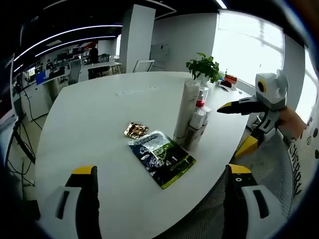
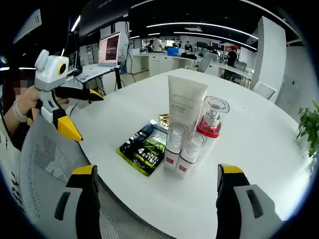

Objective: Arrange the skincare products in the storage area until every visible bottle or jar stands upright without overlapping.

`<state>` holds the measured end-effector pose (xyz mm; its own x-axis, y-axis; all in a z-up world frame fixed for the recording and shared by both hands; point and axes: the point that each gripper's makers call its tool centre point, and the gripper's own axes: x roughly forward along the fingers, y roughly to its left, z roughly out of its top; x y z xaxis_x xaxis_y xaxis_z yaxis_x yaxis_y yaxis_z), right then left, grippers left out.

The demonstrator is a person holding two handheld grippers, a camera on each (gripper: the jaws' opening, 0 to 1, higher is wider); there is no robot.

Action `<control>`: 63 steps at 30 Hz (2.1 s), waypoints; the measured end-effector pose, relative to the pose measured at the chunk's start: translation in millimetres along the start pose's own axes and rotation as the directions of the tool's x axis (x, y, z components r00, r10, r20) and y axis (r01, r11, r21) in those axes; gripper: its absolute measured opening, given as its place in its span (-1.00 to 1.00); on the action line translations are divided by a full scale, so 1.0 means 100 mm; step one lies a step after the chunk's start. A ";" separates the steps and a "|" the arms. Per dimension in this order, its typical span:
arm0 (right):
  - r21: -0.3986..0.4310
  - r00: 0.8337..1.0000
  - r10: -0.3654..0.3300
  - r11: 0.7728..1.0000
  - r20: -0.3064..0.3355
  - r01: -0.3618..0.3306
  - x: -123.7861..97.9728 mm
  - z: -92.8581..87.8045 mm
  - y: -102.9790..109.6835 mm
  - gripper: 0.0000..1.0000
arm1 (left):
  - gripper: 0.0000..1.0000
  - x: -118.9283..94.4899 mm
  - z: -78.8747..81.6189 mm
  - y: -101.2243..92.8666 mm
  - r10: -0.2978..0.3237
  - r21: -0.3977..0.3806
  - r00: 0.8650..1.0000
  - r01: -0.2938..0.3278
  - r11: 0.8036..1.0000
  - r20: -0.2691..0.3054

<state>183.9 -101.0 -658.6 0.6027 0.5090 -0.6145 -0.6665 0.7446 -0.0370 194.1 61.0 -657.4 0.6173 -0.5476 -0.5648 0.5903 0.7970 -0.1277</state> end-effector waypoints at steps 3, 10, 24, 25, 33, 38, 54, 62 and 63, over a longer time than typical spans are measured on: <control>-0.001 1.000 -0.005 1.000 -0.011 0.005 0.00 -0.02 -0.02 0.94 | 0.98 0.04 0.04 0.03 0.000 0.006 1.000 0.000 1.000 -0.001; 0.027 1.000 -0.008 1.000 0.004 0.007 0.00 -0.04 -0.04 0.68 | 0.98 0.24 0.13 0.09 -0.042 0.020 0.999 0.042 0.999 -0.008; 0.044 0.999 0.051 0.998 -0.008 -0.051 0.02 -0.09 0.04 0.28 | 0.81 0.83 0.24 0.26 -0.132 0.057 0.986 0.138 0.989 -0.106; 0.048 0.998 0.055 0.997 -0.012 -0.054 0.03 -0.10 0.04 0.25 | 0.77 0.86 0.25 0.28 -0.134 0.053 0.985 0.141 0.989 -0.111; 0.045 0.997 0.073 0.996 -0.009 -0.073 0.05 -0.08 0.03 0.10 | 0.54 1.15 0.39 0.43 -0.183 0.011 0.977 0.185 0.983 -0.106; 0.053 0.995 0.095 0.994 -0.011 -0.094 0.06 -0.08 0.07 0.03 | 0.36 1.35 0.44 0.57 -0.172 0.012 0.979 0.174 0.985 -0.107; 0.070 0.994 0.109 0.992 -0.011 -0.108 0.08 -0.13 0.07 -0.15 | -0.28 1.73 0.37 0.81 -0.131 -0.023 0.980 0.129 0.991 -0.153; 0.078 0.994 0.107 0.991 -0.011 -0.106 0.10 -0.13 0.04 -0.20 | -0.45 1.78 0.22 0.93 -0.119 -0.042 0.970 0.113 0.993 -0.213; 0.078 0.994 0.108 0.991 -0.012 -0.106 0.11 -0.13 0.04 -0.20 | -0.53 1.79 0.20 0.96 -0.116 -0.051 0.970 0.107 0.993 -0.214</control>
<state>181.6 -98.3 -675.7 0.5223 0.5809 -0.6243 -0.6904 0.7178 0.0904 371.4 34.2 -754.0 0.4190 -0.5692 -0.7074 0.6257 0.7456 -0.2294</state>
